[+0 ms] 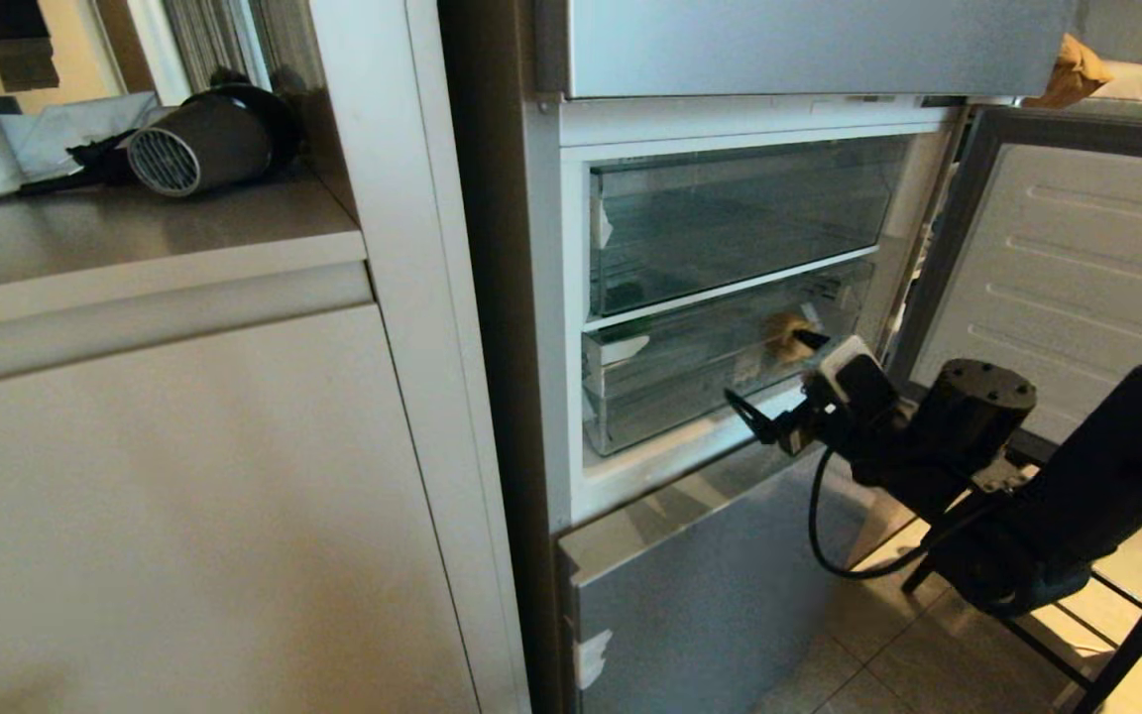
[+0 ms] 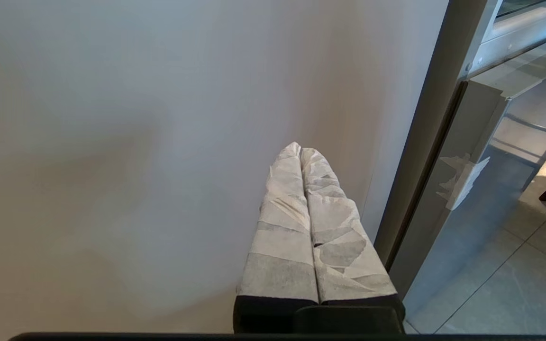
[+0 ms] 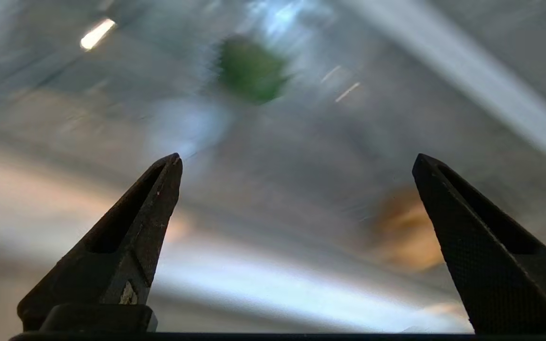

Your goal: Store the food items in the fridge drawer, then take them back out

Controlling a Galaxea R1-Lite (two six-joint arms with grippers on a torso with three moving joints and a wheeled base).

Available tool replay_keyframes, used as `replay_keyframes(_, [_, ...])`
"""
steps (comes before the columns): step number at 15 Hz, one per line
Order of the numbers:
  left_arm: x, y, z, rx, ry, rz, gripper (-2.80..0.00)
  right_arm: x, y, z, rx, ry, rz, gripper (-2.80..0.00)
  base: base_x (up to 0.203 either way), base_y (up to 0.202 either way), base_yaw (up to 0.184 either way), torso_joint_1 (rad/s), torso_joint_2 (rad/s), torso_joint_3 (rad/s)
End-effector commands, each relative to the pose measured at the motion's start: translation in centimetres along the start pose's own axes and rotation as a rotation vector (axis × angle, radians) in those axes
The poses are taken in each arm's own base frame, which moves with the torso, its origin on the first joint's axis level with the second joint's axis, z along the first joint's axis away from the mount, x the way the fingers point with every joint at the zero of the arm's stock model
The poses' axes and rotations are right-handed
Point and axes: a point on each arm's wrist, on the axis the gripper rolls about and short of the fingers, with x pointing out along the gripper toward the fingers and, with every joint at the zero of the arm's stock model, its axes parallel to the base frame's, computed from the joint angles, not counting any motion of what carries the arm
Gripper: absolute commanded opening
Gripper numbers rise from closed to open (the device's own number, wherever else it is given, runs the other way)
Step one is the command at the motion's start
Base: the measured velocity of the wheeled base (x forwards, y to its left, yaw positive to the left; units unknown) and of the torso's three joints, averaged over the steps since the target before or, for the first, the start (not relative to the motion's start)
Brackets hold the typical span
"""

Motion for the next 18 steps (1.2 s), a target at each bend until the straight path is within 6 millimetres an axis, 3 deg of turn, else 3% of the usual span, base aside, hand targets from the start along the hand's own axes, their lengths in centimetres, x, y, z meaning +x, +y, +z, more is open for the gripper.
replay_keyframes(1, [0.1,0.0,-0.3,0.000,0.012,0.000,-2.80,0.9,-1.1,0.5,-0.020,-0.042,-0.047,0.00,0.000,0.000,0.000,0.000,0.00,0.000])
replay_keyframes(4, [0.1,0.0,-0.3,0.000,0.012,0.000,-2.80,1.6,-1.5,-0.5,-0.026,-0.036,-0.067,0.00,0.000,0.000,0.000,0.000,0.00,0.000])
replay_keyframes(11, [0.1,0.0,-0.3,0.000,0.012,0.000,-2.80,2.4,-2.5,-0.7,-0.037,-0.055,-0.110,0.00,0.000,0.000,0.000,0.000,0.00,0.000])
replay_keyframes(18, [0.1,0.0,-0.3,0.000,0.012,0.000,-2.80,3.5,-4.0,0.7,-0.057,-0.112,-0.169,0.00,0.000,0.000,0.000,0.000,0.00,0.000])
